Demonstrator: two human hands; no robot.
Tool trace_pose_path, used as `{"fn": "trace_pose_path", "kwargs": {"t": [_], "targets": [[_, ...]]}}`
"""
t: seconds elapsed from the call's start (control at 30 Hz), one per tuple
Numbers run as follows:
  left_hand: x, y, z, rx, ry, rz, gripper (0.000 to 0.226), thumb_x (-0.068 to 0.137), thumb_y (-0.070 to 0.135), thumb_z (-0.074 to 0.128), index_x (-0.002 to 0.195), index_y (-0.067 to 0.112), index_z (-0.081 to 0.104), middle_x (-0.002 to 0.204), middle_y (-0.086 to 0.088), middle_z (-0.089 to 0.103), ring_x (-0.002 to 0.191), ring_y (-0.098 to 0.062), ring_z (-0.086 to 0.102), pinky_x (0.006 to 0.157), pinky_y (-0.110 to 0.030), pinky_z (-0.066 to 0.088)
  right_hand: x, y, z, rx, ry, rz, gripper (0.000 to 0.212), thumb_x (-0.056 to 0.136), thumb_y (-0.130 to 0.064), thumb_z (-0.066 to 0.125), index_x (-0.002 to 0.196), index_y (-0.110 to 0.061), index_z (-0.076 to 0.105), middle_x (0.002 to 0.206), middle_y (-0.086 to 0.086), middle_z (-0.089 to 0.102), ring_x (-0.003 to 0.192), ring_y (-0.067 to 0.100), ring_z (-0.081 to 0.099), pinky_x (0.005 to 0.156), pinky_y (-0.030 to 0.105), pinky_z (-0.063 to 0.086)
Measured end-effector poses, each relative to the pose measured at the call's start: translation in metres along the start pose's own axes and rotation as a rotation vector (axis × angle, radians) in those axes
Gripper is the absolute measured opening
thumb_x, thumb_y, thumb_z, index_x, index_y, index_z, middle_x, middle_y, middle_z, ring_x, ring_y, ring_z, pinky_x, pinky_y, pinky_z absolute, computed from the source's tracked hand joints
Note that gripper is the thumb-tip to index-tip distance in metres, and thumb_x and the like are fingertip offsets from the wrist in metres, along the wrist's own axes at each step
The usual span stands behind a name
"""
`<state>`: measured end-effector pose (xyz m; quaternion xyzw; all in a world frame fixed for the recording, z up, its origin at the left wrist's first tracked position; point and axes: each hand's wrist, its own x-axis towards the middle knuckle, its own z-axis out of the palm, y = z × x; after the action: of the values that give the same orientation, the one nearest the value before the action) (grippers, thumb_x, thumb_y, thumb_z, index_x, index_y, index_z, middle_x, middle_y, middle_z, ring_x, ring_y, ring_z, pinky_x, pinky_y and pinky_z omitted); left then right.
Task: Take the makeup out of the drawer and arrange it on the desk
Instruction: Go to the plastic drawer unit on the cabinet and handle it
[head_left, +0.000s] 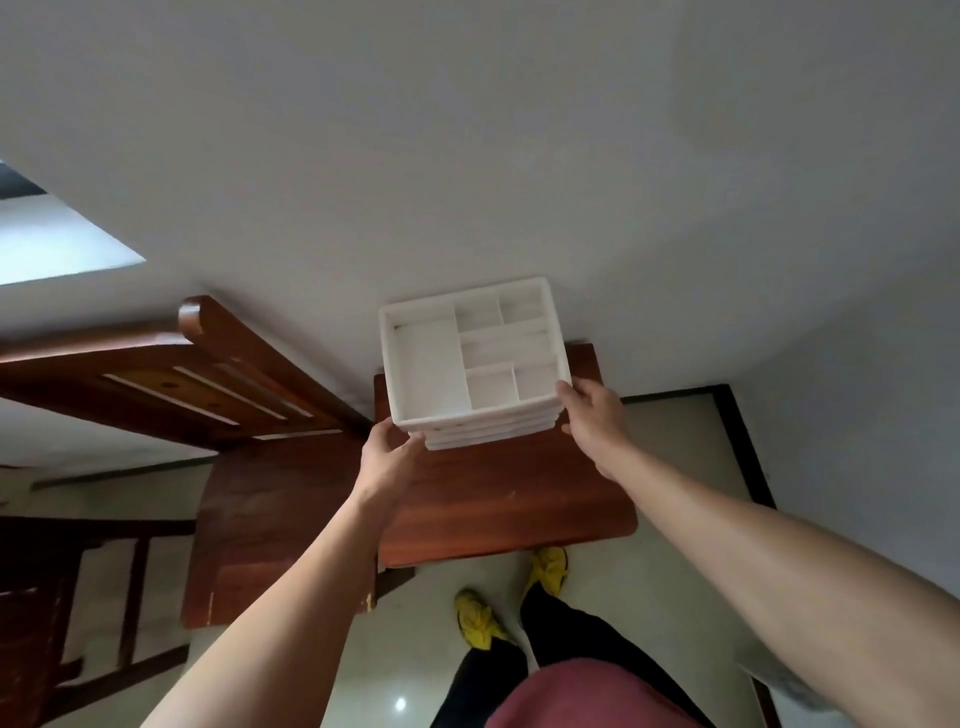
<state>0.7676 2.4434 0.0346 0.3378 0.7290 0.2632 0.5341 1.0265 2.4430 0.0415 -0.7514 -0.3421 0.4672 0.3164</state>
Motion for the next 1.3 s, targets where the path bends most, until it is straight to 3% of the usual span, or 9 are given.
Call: {"fn": "trace_pose_path", "kwargs": {"t": [0.1, 0.3, 0.47, 0.67, 0.77, 0.87, 0.93, 1.07, 1.3], "targets": [[-0.003, -0.005, -0.004, 0.033, -0.004, 0.009, 0.043, 0.082, 0.023, 0.068, 0.122, 0.014, 0.057, 0.112, -0.006, 0.066, 0.095, -0.022, 0.065, 0.078, -0.036, 0.052, -0.002, 0.007, 0.003, 0.056, 0.025, 0.039, 0.012, 0.094, -0.035, 0.060, 0.091, -0.026, 0.067, 0.088, -0.014, 0.065, 0.093, 0.018, 0.066, 0.088, 0.049, 0.056], [-0.011, -0.017, -0.017, 0.147, -0.031, -0.009, 0.033, 0.081, 0.031, 0.072, 0.105, 0.011, 0.064, 0.097, -0.005, 0.068, 0.076, -0.014, 0.059, 0.071, -0.032, 0.050, -0.022, 0.024, 0.006, 0.029, 0.079, 0.153, 0.043, 0.088, -0.030, 0.071, 0.124, -0.008, 0.062, 0.114, 0.004, 0.068, 0.102, 0.022, 0.066, 0.094, 0.044, 0.055], [-0.025, -0.041, -0.019, 0.193, 0.013, -0.064, 0.020, 0.079, 0.033, 0.071, 0.084, 0.014, 0.067, 0.081, -0.007, 0.072, 0.082, -0.023, 0.070, 0.081, -0.041, 0.058, -0.038, 0.043, 0.010, -0.099, 0.117, 0.201, 0.033, 0.085, -0.021, 0.074, 0.116, -0.011, 0.066, 0.111, 0.004, 0.067, 0.096, 0.027, 0.068, 0.090, 0.045, 0.056], [-0.031, -0.044, -0.008, 0.208, 0.086, -0.125, 0.020, 0.080, 0.021, 0.074, 0.071, 0.011, 0.060, 0.071, -0.007, 0.069, 0.077, -0.029, 0.071, 0.070, -0.036, 0.057, -0.045, 0.059, 0.010, -0.183, 0.126, 0.213, 0.028, 0.085, -0.012, 0.072, 0.112, -0.011, 0.067, 0.110, 0.005, 0.067, 0.094, 0.024, 0.067, 0.087, 0.043, 0.057], [-0.028, -0.041, -0.007, 0.245, 0.081, -0.121, 0.021, 0.078, 0.016, 0.074, 0.068, 0.012, 0.056, 0.065, -0.005, 0.066, 0.075, -0.029, 0.071, 0.069, -0.036, 0.057, -0.048, 0.045, 0.009, -0.464, 0.161, 0.091, 0.034, 0.087, -0.018, 0.069, 0.121, -0.017, 0.063, 0.120, 0.002, 0.063, 0.106, 0.023, 0.062, 0.086, 0.038, 0.054], [-0.030, -0.038, -0.007, 0.281, 0.063, -0.108, 0.020, 0.079, 0.017, 0.072, 0.069, 0.012, 0.055, 0.066, -0.007, 0.067, 0.072, -0.028, 0.071, 0.069, -0.037, 0.059, -0.053, 0.030, 0.013, -0.661, 0.226, -0.275, 0.033, 0.088, -0.022, 0.067, 0.120, -0.015, 0.063, 0.118, 0.004, 0.059, 0.106, 0.024, 0.058, 0.076, 0.032, 0.049], [-0.031, -0.039, -0.008, 0.336, 0.050, -0.077, 0.020, 0.078, 0.023, 0.072, 0.071, 0.011, 0.058, 0.070, -0.008, 0.070, 0.073, -0.028, 0.070, 0.070, -0.039, 0.059, -0.055, 0.021, 0.023, -0.665, 0.130, -0.387, 0.031, 0.091, -0.025, 0.062, 0.120, -0.012, 0.063, 0.116, 0.004, 0.061, 0.106, 0.024, 0.059, 0.077, 0.032, 0.051], [-0.033, -0.038, -0.012, 0.439, 0.029, -0.014, 0.020, 0.081, 0.029, 0.072, 0.078, 0.012, 0.062, 0.076, -0.004, 0.069, 0.078, -0.024, 0.066, 0.071, -0.034, 0.055, -0.043, 0.006, 0.052, -0.846, -0.071, -0.225, 0.052, 0.097, -0.041, 0.054, 0.136, -0.008, 0.046, 0.137, 0.010, 0.050, 0.124, 0.027, 0.050, 0.094, 0.038, 0.050], [-0.047, -0.027, -0.014, 0.693, 0.138, 0.356, 0.011, 0.086, 0.019, 0.063, 0.092, 0.010, 0.059, 0.092, -0.001, 0.055, 0.082, -0.021, 0.053, 0.067, -0.036, 0.046, -0.034, -0.004, 0.073, -0.947, -0.011, -0.073, 0.068, 0.084, -0.054, 0.067, 0.126, -0.004, 0.048, 0.129, 0.016, 0.051, 0.117, 0.029, 0.051, 0.092, 0.035, 0.047]]}}
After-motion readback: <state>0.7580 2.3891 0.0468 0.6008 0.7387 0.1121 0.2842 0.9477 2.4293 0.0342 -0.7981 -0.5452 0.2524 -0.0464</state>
